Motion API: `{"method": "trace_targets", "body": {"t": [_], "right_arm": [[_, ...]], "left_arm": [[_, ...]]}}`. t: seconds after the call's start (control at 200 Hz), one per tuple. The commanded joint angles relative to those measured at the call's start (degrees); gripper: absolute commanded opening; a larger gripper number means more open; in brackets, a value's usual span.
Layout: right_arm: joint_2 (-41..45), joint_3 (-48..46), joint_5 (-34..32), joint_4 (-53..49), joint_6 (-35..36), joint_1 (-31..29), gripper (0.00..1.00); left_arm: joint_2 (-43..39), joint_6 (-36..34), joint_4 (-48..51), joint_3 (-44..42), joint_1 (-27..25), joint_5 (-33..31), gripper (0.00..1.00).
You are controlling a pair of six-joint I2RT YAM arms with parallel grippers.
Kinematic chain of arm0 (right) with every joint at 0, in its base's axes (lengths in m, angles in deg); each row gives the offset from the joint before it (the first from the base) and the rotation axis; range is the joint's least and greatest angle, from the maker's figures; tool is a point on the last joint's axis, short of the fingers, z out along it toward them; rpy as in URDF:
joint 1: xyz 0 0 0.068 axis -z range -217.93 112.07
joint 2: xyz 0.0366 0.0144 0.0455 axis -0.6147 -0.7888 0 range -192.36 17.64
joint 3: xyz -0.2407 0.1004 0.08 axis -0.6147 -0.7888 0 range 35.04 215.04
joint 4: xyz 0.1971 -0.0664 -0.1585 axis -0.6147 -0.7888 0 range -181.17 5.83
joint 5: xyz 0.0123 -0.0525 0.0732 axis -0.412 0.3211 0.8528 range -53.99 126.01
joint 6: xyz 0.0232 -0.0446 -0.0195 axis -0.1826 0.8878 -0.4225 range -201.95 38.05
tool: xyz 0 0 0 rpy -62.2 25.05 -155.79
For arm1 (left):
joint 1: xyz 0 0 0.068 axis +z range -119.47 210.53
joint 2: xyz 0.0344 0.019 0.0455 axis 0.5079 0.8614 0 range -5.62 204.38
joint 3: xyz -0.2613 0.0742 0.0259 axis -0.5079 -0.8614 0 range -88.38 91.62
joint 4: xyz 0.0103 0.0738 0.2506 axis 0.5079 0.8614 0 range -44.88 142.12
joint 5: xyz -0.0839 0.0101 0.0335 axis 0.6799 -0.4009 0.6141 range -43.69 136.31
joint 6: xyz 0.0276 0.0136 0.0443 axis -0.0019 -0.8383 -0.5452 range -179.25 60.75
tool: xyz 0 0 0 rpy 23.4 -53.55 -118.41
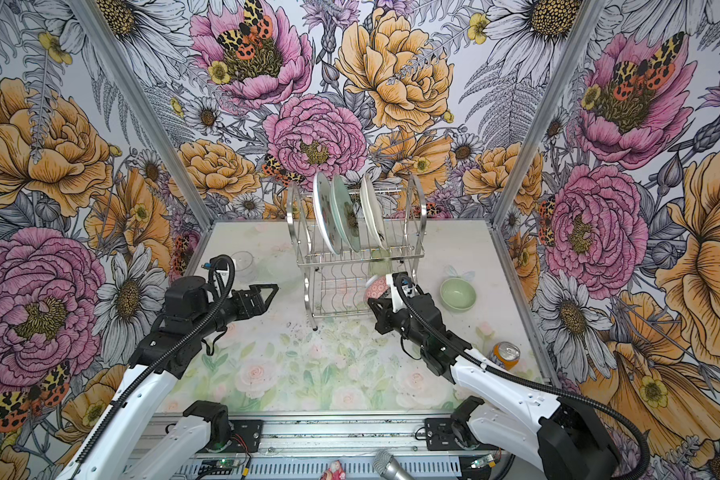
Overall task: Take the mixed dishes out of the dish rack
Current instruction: 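Carry the patterned bowl with the right gripper toward the pale green bowl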
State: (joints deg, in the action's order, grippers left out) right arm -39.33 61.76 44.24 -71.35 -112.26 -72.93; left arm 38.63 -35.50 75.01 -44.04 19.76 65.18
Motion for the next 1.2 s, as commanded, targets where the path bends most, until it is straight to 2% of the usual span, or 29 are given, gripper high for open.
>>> {"method": "trace_targets", "body": {"t": [0.0, 0.26, 0.49, 1.196], "right_arm": [[4.67, -0.87, -4.12, -0.47, 0.99, 1.20, 0.00], [9.94, -0.76, -5.35, -7.02, 0.84, 4.70, 0.00], [10.16, 0.19, -6.12, -10.52, 0.44, 7.34, 0.00], [10.44, 0.80, 2.62, -10.80, 2.31, 8.55, 0.00]], "left_arm": [[0.11, -1.82, -1.63, 1.00, -0.46, -0.22, 0.99], [-0.12, -1.83, -1.86, 0.24, -0.37, -0.31, 0.99], [1.43, -2.30, -2.61, 0.54, -0.39, 0.14, 0.99], [2.86, -1.98, -2.69, 1.32, -0.40, 0.05, 0.99]]}}
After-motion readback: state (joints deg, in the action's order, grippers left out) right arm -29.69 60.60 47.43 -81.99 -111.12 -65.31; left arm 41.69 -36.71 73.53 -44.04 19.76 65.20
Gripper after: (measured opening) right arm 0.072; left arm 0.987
